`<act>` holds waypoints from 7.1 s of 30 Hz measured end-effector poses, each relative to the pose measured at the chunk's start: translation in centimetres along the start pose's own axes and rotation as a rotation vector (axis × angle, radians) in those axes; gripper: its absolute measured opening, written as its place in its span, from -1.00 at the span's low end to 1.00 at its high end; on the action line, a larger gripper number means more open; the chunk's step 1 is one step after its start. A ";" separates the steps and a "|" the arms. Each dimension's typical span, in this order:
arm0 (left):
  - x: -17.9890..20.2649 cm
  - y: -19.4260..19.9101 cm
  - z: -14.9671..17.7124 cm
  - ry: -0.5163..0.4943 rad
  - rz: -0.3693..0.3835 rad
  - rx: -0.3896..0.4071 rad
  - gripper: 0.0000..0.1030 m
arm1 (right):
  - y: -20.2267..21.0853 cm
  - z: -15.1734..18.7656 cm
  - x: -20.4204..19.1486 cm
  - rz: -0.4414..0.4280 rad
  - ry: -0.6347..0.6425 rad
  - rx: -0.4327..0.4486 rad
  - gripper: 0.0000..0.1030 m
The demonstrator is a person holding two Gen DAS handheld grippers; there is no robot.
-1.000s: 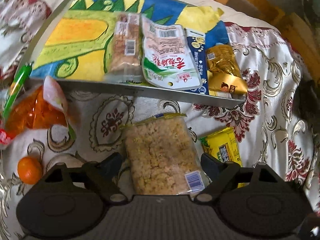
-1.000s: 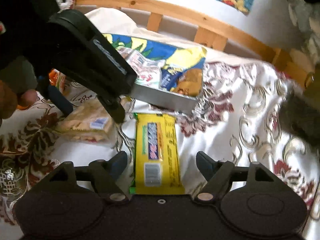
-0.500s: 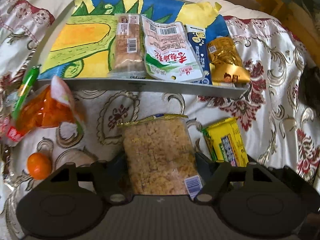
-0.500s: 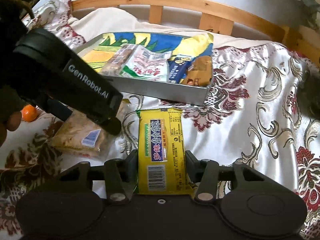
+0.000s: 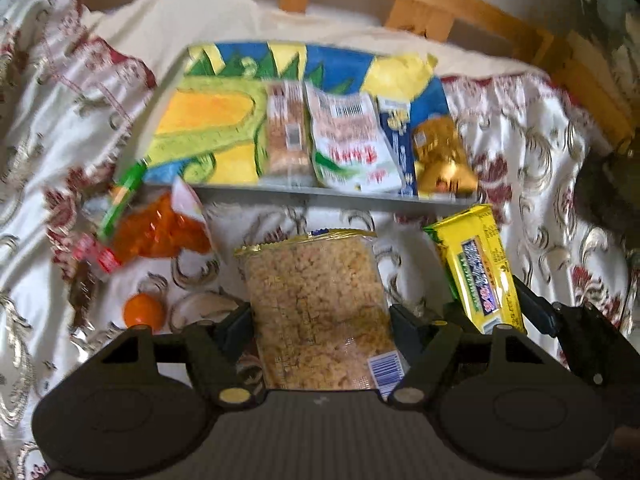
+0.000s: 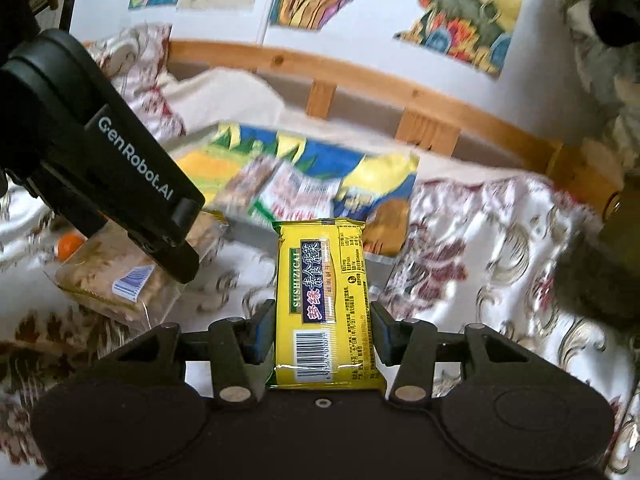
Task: Organize snacks
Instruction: 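Close the left gripper on the rice-cracker bag while the right gripper grasps the yellow bar, then carry both snacks over the tray and open both grippers to release them, then withdraw both open grippers from the tray back over the bed, then move the right gripper toward the orange while the left gripper approaches the brown candy bag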
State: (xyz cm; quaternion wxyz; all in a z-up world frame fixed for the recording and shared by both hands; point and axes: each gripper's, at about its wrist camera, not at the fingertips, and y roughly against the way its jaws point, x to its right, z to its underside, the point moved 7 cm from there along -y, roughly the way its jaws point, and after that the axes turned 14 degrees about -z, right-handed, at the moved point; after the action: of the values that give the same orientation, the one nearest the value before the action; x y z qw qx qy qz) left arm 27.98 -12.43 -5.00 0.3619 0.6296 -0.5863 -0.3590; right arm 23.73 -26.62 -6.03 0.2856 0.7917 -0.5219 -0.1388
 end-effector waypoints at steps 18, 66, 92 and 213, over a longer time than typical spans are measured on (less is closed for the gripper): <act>-2.1 -0.1 -13.1 0.196 -0.050 0.324 0.47 | -3.2 -8.9 5.4 0.057 -0.057 0.398 -0.02; -7.2 -8.4 -12.6 0.292 -0.108 0.284 0.83 | -13.5 -9.5 3.0 -0.031 -0.112 0.204 0.67; -11.7 12.6 -1.8 0.213 -0.235 0.707 0.99 | 7.3 -11.1 -2.0 0.012 -0.143 0.453 0.98; -17.3 -5.3 1.1 -0.108 -0.014 0.281 0.73 | -8.6 -3.0 -18.2 -0.486 0.175 0.050 0.63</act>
State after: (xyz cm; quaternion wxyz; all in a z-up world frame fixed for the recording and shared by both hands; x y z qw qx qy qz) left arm 28.62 5.07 -9.71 0.2358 0.6577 -0.6451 -0.3093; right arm 24.17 -6.68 -10.20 0.2682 0.9097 -0.2930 -0.1214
